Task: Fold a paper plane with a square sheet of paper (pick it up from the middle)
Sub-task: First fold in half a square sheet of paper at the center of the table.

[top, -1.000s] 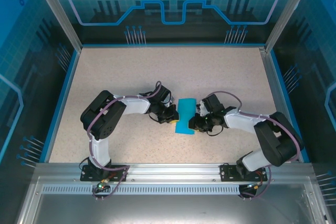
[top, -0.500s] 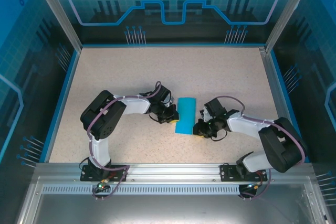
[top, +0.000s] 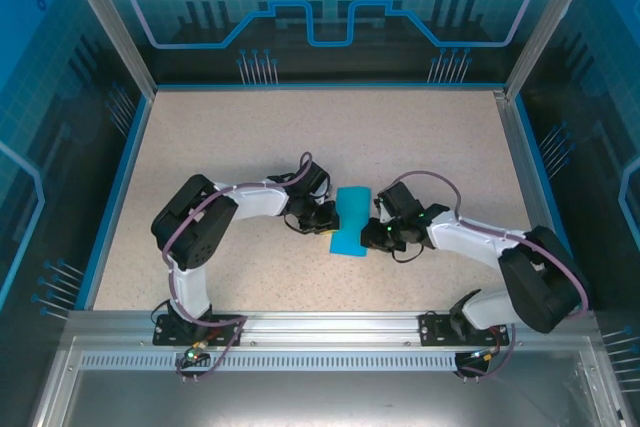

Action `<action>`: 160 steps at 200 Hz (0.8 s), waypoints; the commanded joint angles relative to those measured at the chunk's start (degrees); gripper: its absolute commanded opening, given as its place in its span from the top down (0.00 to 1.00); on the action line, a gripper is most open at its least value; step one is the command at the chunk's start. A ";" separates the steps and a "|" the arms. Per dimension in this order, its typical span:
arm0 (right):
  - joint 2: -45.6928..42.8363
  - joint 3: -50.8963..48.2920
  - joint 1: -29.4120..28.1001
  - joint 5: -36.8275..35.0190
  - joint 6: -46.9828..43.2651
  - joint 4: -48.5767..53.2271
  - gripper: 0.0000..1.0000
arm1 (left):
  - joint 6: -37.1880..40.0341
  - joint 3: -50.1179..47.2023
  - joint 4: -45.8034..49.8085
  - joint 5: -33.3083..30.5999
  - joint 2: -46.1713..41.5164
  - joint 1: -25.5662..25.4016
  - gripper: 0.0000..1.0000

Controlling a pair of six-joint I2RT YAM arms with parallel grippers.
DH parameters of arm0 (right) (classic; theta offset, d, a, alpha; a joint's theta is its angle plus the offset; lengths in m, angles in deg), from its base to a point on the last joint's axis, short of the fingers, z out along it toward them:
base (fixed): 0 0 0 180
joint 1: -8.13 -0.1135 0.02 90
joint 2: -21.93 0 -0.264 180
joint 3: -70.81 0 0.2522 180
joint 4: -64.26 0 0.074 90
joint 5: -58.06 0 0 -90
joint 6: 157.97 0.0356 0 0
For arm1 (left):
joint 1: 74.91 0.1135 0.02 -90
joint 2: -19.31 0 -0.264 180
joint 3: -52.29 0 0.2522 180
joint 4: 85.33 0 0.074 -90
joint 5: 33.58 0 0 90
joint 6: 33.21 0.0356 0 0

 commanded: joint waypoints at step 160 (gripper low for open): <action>17.41 9.58 -12.69 -6.84 18.59 -12.06 0.80 | -6.46 -14.81 -5.20 -5.33 -18.77 6.82 0.77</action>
